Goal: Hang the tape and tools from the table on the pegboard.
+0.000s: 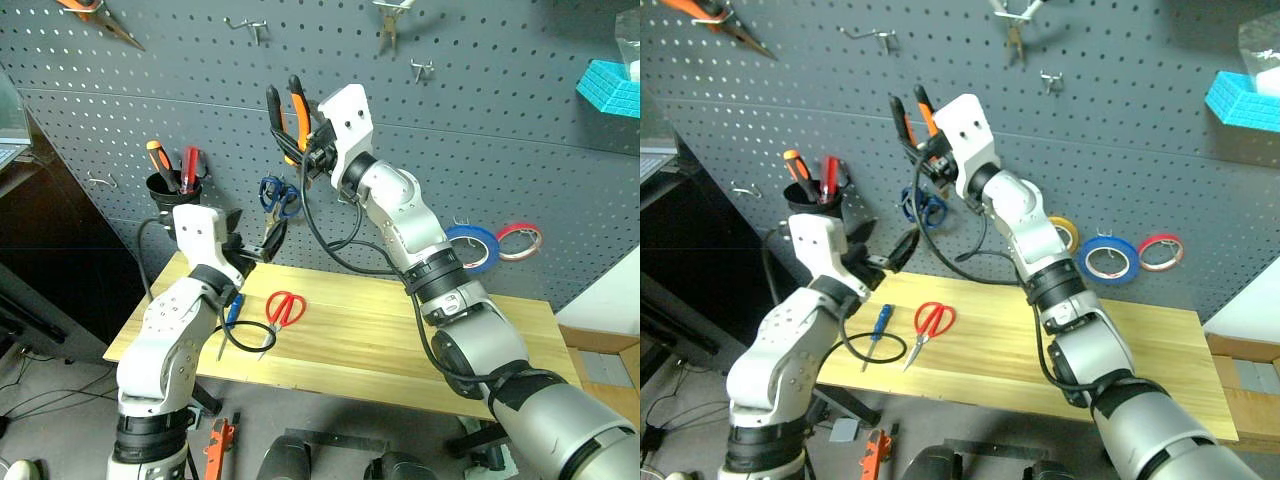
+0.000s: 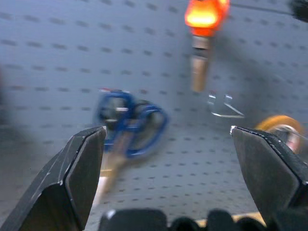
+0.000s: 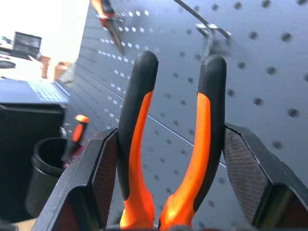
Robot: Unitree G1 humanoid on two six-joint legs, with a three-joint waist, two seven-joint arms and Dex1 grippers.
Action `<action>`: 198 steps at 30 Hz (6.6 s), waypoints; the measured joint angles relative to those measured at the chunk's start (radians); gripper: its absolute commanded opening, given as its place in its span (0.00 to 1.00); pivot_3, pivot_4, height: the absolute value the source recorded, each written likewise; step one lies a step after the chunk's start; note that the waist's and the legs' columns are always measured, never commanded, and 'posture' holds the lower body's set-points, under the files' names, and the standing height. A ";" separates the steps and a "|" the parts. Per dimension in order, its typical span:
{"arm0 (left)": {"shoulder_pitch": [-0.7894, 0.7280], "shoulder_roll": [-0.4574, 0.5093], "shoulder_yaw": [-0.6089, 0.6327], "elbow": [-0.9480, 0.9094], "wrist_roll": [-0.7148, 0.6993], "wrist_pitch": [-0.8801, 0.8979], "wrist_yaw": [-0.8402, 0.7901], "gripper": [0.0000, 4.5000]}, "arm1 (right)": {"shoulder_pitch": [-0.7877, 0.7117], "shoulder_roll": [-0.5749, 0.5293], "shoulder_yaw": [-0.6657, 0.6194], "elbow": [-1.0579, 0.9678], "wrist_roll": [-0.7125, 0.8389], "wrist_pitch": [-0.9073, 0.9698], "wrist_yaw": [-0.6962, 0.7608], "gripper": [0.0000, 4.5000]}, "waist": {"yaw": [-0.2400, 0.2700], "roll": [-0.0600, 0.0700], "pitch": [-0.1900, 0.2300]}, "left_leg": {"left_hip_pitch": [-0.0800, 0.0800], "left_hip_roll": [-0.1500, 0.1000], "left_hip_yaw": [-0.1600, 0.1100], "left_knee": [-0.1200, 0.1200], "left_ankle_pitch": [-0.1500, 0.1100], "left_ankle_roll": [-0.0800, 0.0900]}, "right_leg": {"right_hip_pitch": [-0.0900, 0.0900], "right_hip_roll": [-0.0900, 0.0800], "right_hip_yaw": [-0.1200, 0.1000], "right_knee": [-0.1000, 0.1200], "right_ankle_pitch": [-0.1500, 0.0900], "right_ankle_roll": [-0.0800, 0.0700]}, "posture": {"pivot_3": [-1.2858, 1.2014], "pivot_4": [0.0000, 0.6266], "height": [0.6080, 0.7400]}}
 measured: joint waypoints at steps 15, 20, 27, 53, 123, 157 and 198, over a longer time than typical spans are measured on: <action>-0.129 0.007 -0.064 0.247 0.103 -0.090 -0.116 0.99 | -0.064 -0.047 -0.055 0.296 -0.080 -0.175 -0.117 0.61 | -0.007 0.000 0.000 | -0.001 0.000 0.008 0.001 0.000 0.000 | -0.009 0.000 0.007 0.012 -0.002 -0.003 | 0.62 0.01 1.00; -0.143 -0.008 -0.090 0.298 0.128 -0.112 -0.139 0.99 | -0.044 -0.042 -0.055 0.318 -0.099 -0.197 -0.129 0.61 | -0.007 0.000 0.000 | -0.001 0.000 0.008 0.001 0.000 0.000 | -0.009 0.000 0.007 0.013 -0.002 -0.003 | 0.62 0.02 1.00; -0.147 -0.016 -0.090 0.315 0.141 -0.128 -0.159 0.99 | 0.042 -0.032 -0.059 0.333 -0.108 -0.191 -0.129 0.61 | -0.009 0.000 0.000 | 0.000 0.000 0.008 0.002 0.000 0.000 | -0.009 0.000 0.007 0.014 -0.002 -0.003 | 0.62 0.03 1.00; -0.061 -0.069 -0.099 0.270 0.178 -0.124 -0.128 0.99 | 0.378 -0.128 -0.031 -0.155 -0.149 0.079 -0.057 0.99 | -0.033 0.007 -0.009 | 0.000 0.000 0.007 0.002 0.001 0.002 | -0.008 0.000 0.007 0.014 -0.002 -0.003 | 0.60 0.07 1.00; 0.234 -0.027 -0.074 0.290 0.403 0.236 0.061 0.06 | 0.822 -0.568 0.169 -0.901 0.048 0.355 0.568 1.00 | -0.113 0.021 0.181 | 0.015 0.001 0.007 -0.014 0.000 0.001 | 0.008 -0.003 0.005 -0.005 -0.008 0.007 | 0.55 0.39 1.00; 0.517 -0.242 -0.047 -0.096 0.461 -0.509 0.240 0.06 | 0.914 -0.426 -0.125 -1.054 0.385 0.412 0.409 1.00 | -0.112 0.005 0.056 | 0.015 -0.001 0.008 -0.013 -0.001 -0.002 | 0.008 -0.002 0.006 -0.005 -0.006 0.004 | 0.57 0.00 1.00; 0.144 -0.195 -0.019 0.318 0.398 -0.303 0.182 0.28 | 0.742 -0.328 -0.044 -0.900 0.305 0.359 0.313 1.00 | -0.109 0.010 -0.016 | 0.017 0.000 0.008 0.000 -0.001 0.004 | 0.014 0.001 0.008 -0.001 -0.003 0.003 | 0.56 0.02 1.00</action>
